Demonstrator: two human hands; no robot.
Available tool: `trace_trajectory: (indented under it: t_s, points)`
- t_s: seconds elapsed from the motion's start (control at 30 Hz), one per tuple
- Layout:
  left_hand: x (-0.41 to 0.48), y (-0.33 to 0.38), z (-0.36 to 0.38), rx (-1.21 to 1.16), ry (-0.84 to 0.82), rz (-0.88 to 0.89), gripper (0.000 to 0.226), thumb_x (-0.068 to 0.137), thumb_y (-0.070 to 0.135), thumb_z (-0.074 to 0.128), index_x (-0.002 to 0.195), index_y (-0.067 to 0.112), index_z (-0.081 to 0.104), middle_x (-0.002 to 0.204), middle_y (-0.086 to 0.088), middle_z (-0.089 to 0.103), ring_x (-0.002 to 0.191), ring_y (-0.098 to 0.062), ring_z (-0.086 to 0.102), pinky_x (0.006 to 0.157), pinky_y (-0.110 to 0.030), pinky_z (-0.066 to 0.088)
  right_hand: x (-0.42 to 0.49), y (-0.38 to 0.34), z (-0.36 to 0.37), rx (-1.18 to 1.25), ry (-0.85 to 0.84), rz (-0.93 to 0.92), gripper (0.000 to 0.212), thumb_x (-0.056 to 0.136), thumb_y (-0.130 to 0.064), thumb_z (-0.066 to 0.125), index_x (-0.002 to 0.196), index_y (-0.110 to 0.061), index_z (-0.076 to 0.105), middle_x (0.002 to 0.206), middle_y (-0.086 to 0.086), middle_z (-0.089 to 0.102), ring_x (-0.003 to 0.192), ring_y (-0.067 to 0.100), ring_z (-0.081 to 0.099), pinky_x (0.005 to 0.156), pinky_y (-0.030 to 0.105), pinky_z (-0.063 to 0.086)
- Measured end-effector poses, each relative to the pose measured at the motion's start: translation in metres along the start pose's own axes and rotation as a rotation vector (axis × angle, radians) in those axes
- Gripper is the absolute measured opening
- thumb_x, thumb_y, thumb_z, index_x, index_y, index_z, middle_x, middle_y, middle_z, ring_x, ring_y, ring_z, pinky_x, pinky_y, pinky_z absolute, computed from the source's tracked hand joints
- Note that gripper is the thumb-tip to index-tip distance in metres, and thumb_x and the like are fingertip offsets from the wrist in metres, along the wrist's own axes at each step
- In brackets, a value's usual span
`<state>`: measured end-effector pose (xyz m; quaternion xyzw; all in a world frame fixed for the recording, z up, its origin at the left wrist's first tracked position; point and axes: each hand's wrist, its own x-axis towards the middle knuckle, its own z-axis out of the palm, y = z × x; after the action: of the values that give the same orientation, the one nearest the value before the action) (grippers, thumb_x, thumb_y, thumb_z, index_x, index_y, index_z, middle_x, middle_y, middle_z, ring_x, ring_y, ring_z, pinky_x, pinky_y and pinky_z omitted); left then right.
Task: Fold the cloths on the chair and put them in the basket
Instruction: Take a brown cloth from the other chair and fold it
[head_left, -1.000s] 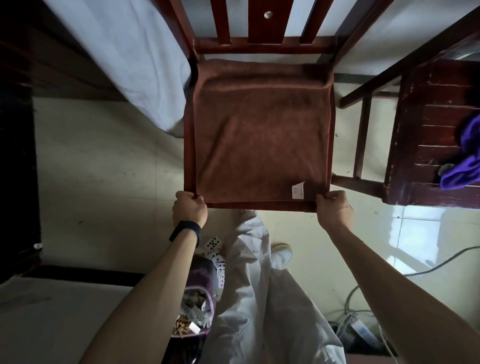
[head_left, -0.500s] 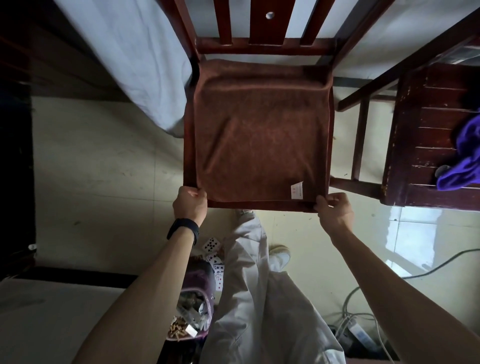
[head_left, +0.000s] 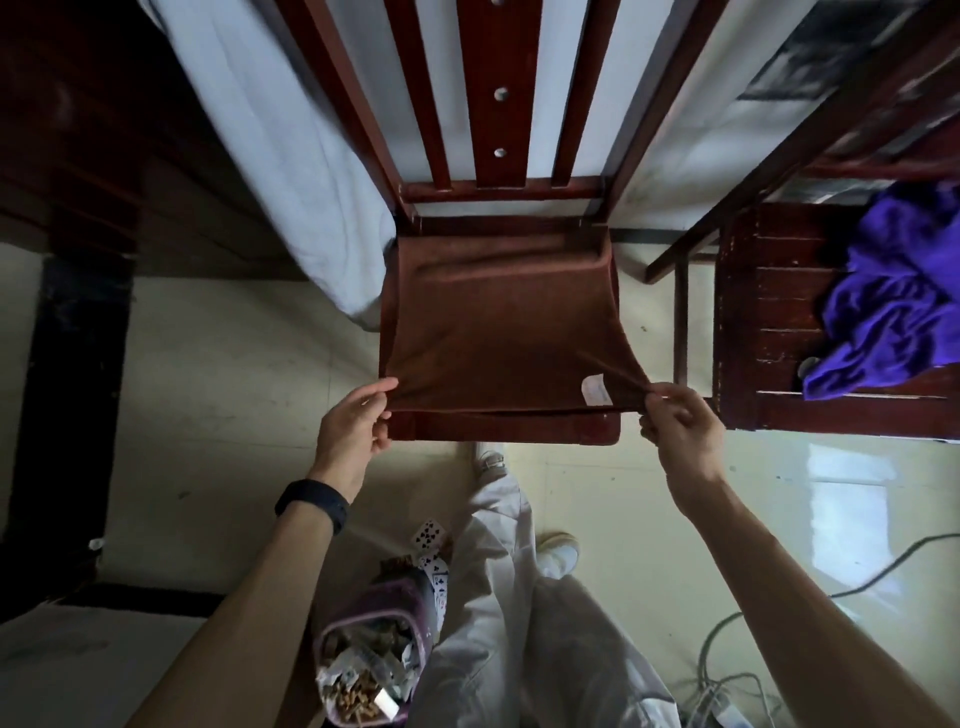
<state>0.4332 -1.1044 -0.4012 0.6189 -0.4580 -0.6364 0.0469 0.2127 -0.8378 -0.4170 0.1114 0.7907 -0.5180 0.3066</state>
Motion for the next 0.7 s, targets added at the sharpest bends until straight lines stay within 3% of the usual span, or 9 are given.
trace_trajectory:
  t_s: [0.1,0.23,0.3,0.37,0.43,0.57,0.7]
  points:
    - [-0.039,0.038,-0.016,0.046,-0.101,0.044,0.022,0.096,0.012,0.055,0.107,0.015,0.074,0.086,-0.005,0.06,0.06,-0.012,0.048,0.062,-0.027,0.04,-0.031,-0.039,-0.029,0.085,-0.078,-0.061,0.012,0.096,-0.009,0.06,0.099,-0.014,0.071,0.089,0.019,0.066,0.083,0.027,0.065,0.084,0.036,0.055]
    - [-0.091,0.095,-0.033,0.471,-0.193,0.29,0.025,0.082,0.012,0.075,0.1,0.03,0.071,0.082,0.005,0.067,0.071,-0.009,0.059,0.067,-0.019,0.044,-0.069,-0.094,-0.063,-0.113,-0.137,-0.173,0.033,0.074,-0.017,0.074,0.102,-0.033,0.072,0.09,0.0,0.075,0.087,0.029,0.074,0.089,0.04,0.055]
    - [-0.11,0.119,-0.038,0.724,-0.097,0.475,0.019,0.079,0.028,0.079,0.093,0.035,0.068,0.083,0.011,0.068,0.077,-0.005,0.062,0.068,-0.017,0.045,-0.085,-0.122,-0.074,-0.271,-0.108,-0.277,0.031,0.074,-0.022,0.078,0.1,-0.038,0.071,0.088,-0.005,0.075,0.081,0.023,0.075,0.084,0.04,0.058]
    - [-0.125,0.14,-0.043,0.893,0.015,0.643,0.014,0.081,0.04,0.076,0.09,0.032,0.07,0.089,0.011,0.064,0.081,-0.008,0.061,0.069,-0.026,0.049,-0.099,-0.148,-0.086,-0.432,-0.054,-0.456,0.022,0.079,-0.018,0.08,0.097,-0.03,0.075,0.085,-0.007,0.07,0.078,0.017,0.072,0.083,0.028,0.054]
    - [-0.141,0.16,-0.048,0.98,0.096,0.822,0.016,0.081,0.036,0.077,0.089,0.023,0.074,0.099,0.007,0.06,0.089,-0.013,0.057,0.074,-0.03,0.05,-0.111,-0.172,-0.098,-0.63,0.027,-0.657,0.016,0.08,-0.018,0.081,0.096,-0.021,0.078,0.091,-0.007,0.062,0.076,0.014,0.065,0.079,0.02,0.047]
    - [-0.175,0.193,-0.056,1.131,0.146,1.283,0.02,0.08,0.03,0.074,0.082,0.011,0.075,0.083,-0.001,0.069,0.076,-0.024,0.062,0.065,-0.032,0.055,-0.126,-0.202,-0.12,-0.787,0.033,-0.908,0.015,0.082,-0.018,0.079,0.097,-0.019,0.076,0.096,-0.002,0.064,0.075,0.02,0.067,0.073,0.028,0.053]
    - [-0.204,0.207,-0.066,1.318,0.166,1.409,0.013,0.087,0.032,0.069,0.09,0.02,0.071,0.071,0.003,0.07,0.068,-0.021,0.063,0.055,-0.027,0.049,-0.143,-0.217,-0.14,-0.927,0.029,-1.07,0.021,0.091,-0.026,0.065,0.111,-0.023,0.07,0.091,-0.003,0.064,0.081,0.024,0.066,0.062,0.041,0.058]
